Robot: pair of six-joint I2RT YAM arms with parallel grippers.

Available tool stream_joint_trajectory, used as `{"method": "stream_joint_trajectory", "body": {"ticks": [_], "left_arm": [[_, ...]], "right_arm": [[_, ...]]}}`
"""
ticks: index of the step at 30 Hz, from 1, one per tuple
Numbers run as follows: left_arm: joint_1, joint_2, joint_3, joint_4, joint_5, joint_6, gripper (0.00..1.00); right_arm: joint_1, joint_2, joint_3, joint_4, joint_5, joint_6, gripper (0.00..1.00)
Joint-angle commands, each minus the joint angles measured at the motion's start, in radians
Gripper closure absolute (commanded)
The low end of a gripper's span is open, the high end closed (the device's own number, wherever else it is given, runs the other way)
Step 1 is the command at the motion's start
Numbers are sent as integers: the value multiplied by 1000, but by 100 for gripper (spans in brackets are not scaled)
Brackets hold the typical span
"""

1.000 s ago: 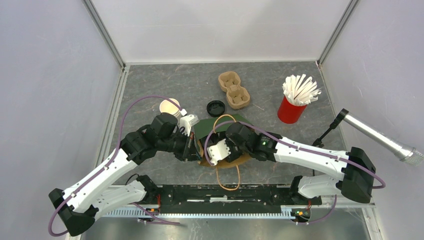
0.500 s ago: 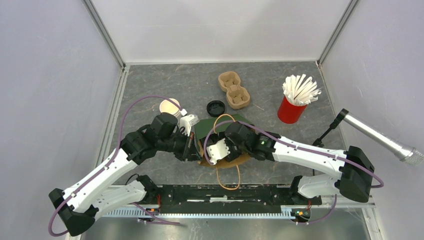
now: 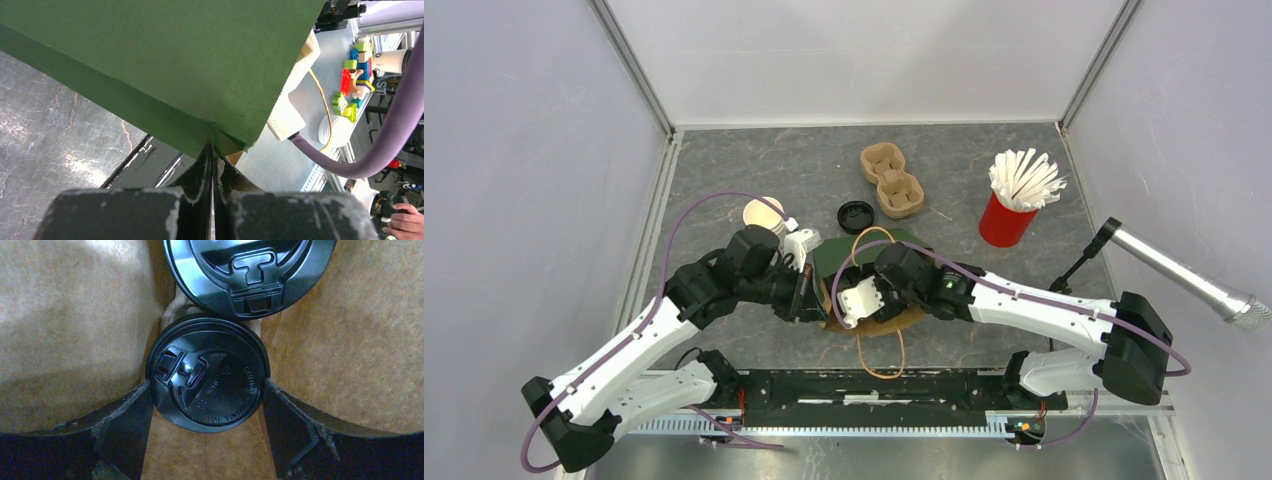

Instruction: Pack the takeout coffee

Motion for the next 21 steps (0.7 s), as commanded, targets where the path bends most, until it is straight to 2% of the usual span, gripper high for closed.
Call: {"method": "stream_joint_trajectory", "body": {"ticks": [1,6,13,21], "left_arm": [[-2,0,24,43,42,15,96],[-2,3,26,43,39,13,96],[-2,19,46,31,32,24,97],[-2,32,64,21,29,26,96]], "right_arm": [[-17,22,-30,-8,-2,-6,30],[-19,15,-18,-1,6,-9,27],[-19,-13,16,-26,-2,-7,15],[-18,-31,38,-45,-2,-10,13]]}}
